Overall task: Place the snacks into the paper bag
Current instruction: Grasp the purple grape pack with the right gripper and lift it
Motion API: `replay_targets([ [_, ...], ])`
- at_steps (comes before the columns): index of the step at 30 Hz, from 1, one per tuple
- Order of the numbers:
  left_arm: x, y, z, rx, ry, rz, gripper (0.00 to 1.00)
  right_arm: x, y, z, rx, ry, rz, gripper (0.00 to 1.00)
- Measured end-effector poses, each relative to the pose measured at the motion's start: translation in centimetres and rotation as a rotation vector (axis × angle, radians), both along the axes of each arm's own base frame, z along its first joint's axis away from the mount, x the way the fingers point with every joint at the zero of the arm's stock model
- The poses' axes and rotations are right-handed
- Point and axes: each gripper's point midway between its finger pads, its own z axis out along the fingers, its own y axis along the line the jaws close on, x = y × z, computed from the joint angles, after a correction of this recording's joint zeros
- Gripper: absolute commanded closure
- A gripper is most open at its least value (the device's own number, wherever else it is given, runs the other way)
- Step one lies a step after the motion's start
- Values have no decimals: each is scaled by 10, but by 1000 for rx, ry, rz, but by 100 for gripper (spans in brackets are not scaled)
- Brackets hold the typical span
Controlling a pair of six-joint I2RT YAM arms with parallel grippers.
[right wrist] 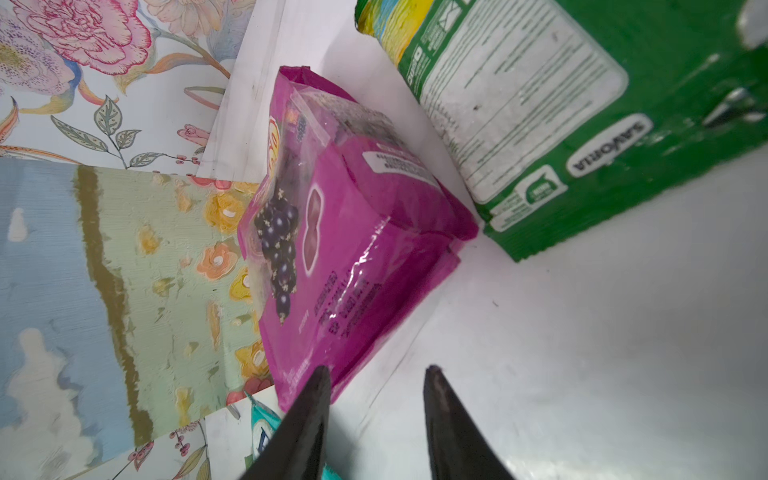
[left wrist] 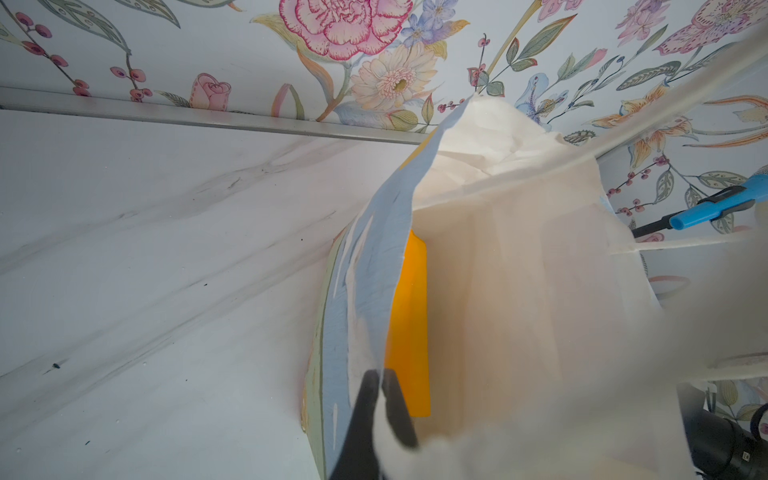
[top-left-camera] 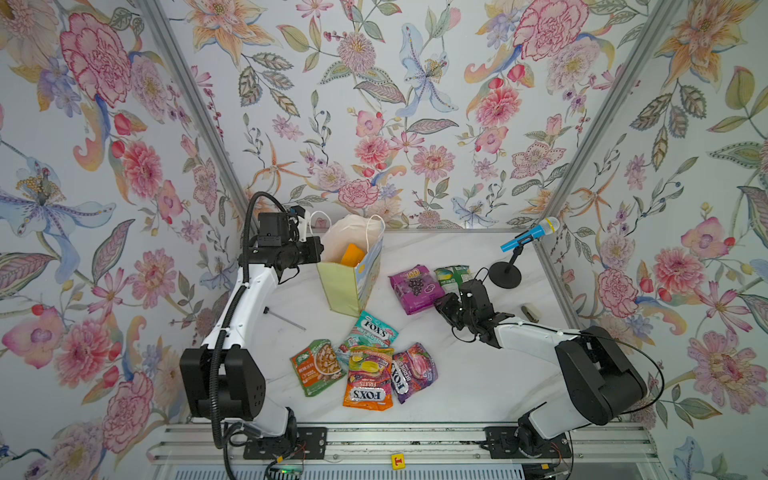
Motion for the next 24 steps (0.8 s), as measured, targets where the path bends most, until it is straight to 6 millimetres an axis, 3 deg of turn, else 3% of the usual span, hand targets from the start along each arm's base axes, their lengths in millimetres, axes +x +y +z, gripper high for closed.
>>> replay_targets([
  [16, 0, 0, 0, 0, -1, 0, 100, 13, 7, -13, 18, 9, -2, 65],
  [24, 0, 0, 0, 0, 0, 0, 100, 18, 11, -19, 42, 15, -11, 73],
])
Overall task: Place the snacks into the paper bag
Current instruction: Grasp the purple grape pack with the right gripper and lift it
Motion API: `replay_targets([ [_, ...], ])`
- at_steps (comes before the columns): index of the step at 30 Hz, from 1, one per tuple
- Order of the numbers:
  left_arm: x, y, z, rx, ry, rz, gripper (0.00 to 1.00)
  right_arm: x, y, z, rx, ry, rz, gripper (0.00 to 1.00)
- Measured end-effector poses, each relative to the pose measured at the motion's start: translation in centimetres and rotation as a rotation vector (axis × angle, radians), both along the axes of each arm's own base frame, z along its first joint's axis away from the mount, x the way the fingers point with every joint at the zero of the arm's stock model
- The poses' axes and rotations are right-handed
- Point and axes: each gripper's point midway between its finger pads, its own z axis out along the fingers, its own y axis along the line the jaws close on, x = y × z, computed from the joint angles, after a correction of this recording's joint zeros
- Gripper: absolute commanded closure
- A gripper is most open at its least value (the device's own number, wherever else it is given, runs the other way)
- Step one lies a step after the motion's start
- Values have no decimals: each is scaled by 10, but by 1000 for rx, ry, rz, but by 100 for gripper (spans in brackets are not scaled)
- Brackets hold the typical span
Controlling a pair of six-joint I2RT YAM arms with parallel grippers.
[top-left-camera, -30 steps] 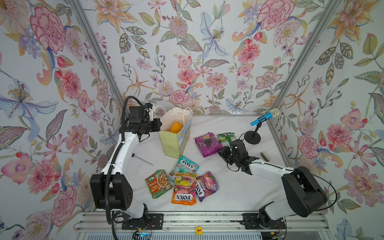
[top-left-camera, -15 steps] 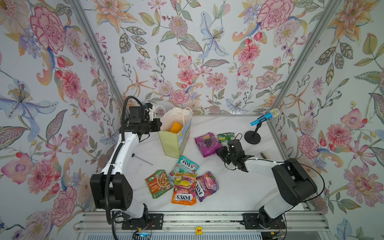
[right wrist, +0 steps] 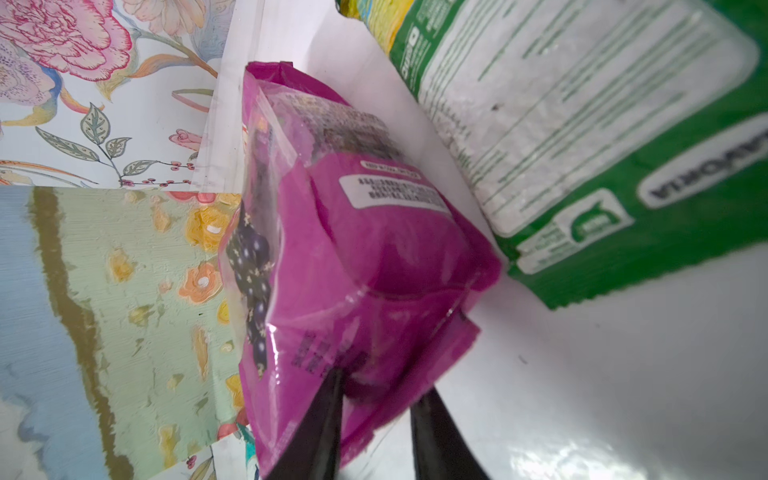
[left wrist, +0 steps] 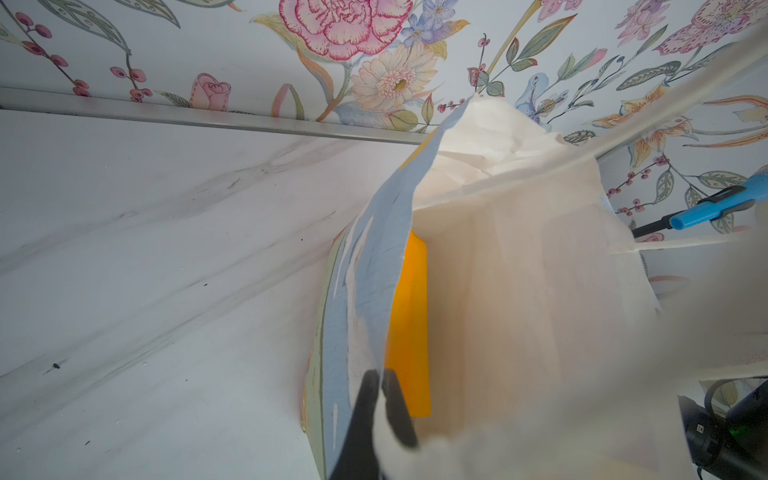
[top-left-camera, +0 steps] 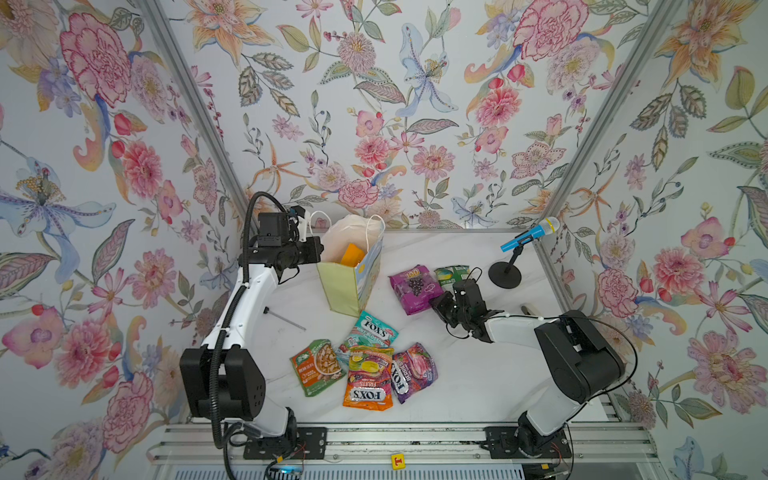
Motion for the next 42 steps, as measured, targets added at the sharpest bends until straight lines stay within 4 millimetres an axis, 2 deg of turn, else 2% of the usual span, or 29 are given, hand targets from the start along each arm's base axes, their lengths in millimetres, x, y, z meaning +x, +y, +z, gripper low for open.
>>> replay_targets([
  [8, 0, 3, 0, 0, 0, 6, 100, 0, 2, 1, 26, -2, -13, 77],
  [16, 0, 3, 0, 0, 0, 6, 100, -2, 0, -2, 40, 3, -27, 100],
  [20, 1, 4, 0, -1, 0, 9, 100, -2, -1, -1, 34, 4, -26, 100],
  [23, 1, 5, 0, -5, 1, 12, 100, 1, 0, 7, 11, -5, -8, 100],
  [27, 0, 4, 1, -14, 3, 8, 100, 17, 7, 42, -7, -75, 25, 100],
  [32, 0, 2, 1, -20, 4, 0, 100, 44, 20, 119, -6, -247, 69, 100],
  [35, 0, 2, 1, -25, 4, 2, 100, 56, 26, 158, -19, -329, 95, 100],
  [42, 1, 2, 1, -33, 3, 6, 100, 73, 38, 228, -58, -456, 167, 100],
])
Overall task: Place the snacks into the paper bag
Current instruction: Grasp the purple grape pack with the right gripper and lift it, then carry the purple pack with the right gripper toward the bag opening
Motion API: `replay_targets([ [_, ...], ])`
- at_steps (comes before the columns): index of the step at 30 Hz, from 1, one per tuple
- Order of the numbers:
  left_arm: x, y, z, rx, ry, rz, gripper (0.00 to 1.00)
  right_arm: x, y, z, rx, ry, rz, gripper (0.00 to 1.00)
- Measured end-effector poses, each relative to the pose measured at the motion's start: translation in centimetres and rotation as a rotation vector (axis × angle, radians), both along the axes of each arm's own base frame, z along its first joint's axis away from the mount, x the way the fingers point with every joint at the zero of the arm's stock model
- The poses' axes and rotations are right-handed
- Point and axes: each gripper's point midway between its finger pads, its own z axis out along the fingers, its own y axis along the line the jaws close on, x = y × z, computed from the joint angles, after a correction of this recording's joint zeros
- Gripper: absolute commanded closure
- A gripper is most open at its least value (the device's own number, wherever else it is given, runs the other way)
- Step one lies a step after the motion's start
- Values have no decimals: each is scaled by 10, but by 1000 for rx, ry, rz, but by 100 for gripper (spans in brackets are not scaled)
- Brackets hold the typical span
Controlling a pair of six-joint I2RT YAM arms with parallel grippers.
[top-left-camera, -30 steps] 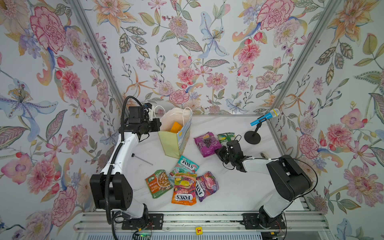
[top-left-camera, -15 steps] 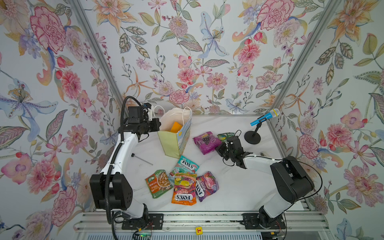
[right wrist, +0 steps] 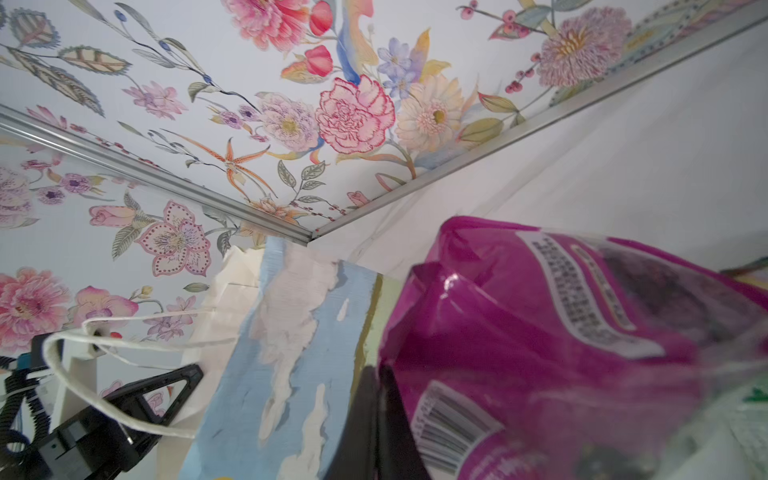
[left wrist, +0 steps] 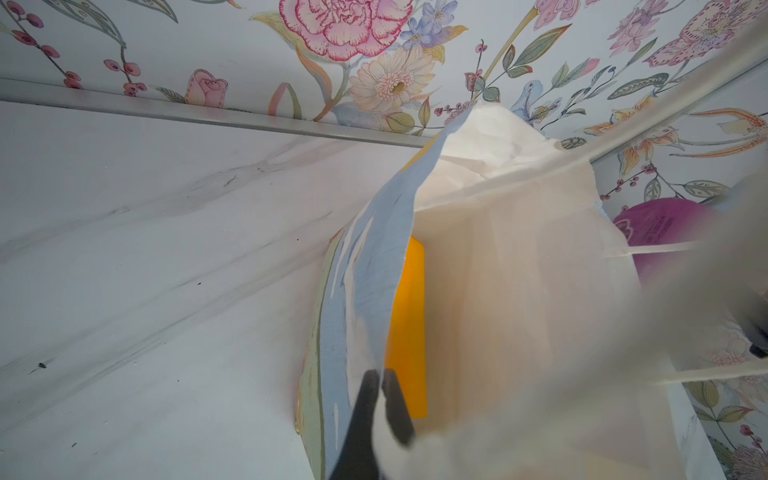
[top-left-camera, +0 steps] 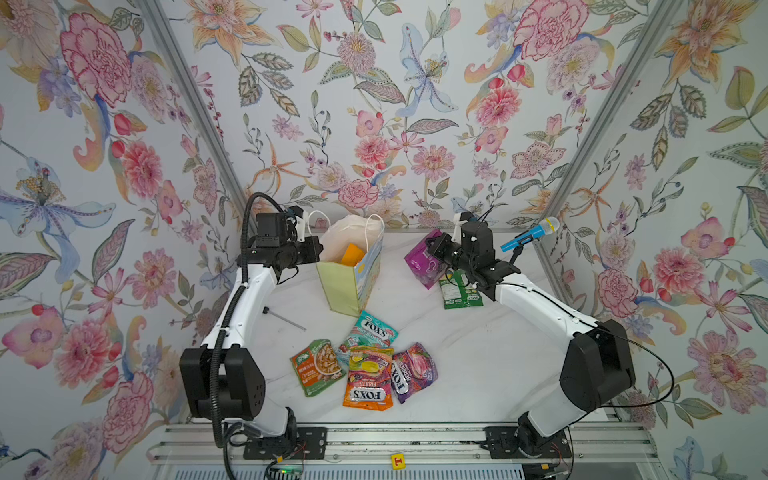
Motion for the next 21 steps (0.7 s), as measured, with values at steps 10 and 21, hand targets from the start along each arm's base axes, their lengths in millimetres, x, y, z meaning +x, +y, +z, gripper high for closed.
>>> replay_targets([
  [10, 0, 0, -2, -8, -14, 6, 100, 23, 16, 94, -29, -175, 53, 100],
  [21, -1, 0, -2, -13, -18, 9, 100, 70, 57, 204, 92, -408, 119, 100],
])
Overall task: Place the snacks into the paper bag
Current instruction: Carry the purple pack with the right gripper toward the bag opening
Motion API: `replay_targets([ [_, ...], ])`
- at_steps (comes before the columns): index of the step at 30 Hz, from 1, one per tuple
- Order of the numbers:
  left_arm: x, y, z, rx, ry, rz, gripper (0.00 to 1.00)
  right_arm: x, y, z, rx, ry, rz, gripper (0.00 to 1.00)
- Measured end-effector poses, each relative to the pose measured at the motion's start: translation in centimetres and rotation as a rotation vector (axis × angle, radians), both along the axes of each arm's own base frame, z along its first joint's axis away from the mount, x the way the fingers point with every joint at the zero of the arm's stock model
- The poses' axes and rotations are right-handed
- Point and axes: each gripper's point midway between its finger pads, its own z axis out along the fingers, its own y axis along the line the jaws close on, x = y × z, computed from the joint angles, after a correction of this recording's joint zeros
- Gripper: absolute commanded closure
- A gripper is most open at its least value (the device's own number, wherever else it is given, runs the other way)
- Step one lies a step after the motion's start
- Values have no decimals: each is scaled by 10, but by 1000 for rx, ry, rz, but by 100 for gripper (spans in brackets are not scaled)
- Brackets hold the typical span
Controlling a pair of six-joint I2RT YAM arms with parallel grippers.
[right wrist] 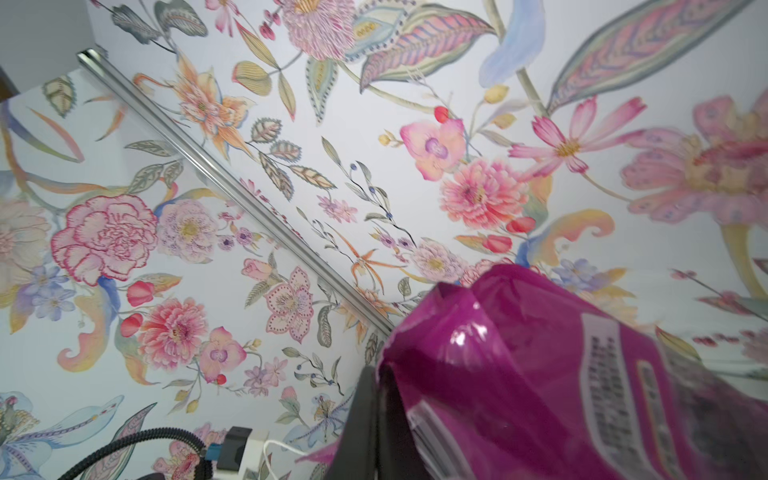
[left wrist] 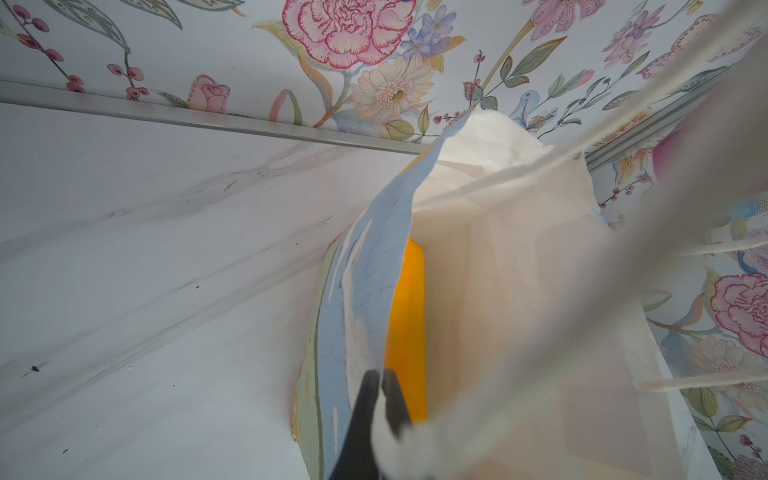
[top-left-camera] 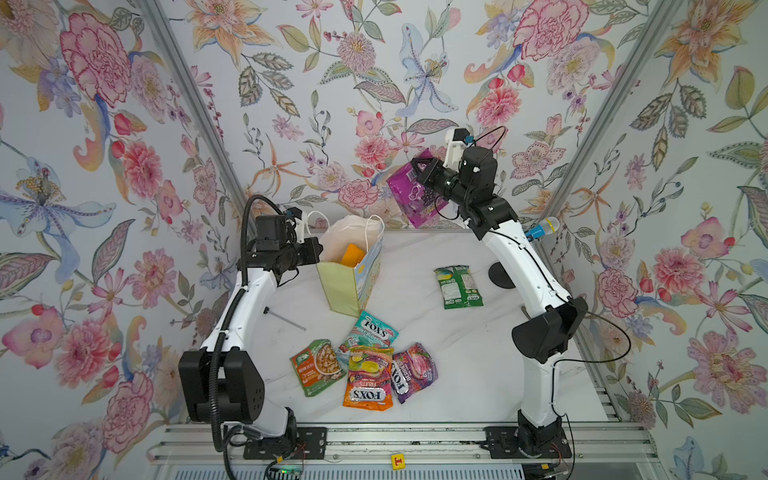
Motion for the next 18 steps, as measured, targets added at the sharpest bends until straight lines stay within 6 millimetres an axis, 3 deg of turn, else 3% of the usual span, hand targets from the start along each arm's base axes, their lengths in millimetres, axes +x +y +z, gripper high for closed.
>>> replay_targets([
  [3, 0, 0, 0, 0, -3, 0, 100, 4, 14, 8, 39, -30, 40, 100],
  [8, 0, 0, 0, 0, -4, 0, 100, 5, 39, -12, 49, 11, 107, 100],
  [12, 0, 0, 0, 0, -4, 0, 100, -5, 61, -20, 42, 22, 157, 100],
  [18, 0, -1, 1, -2, -5, -3, 100, -24, 84, -13, 52, -6, 210, 100],
])
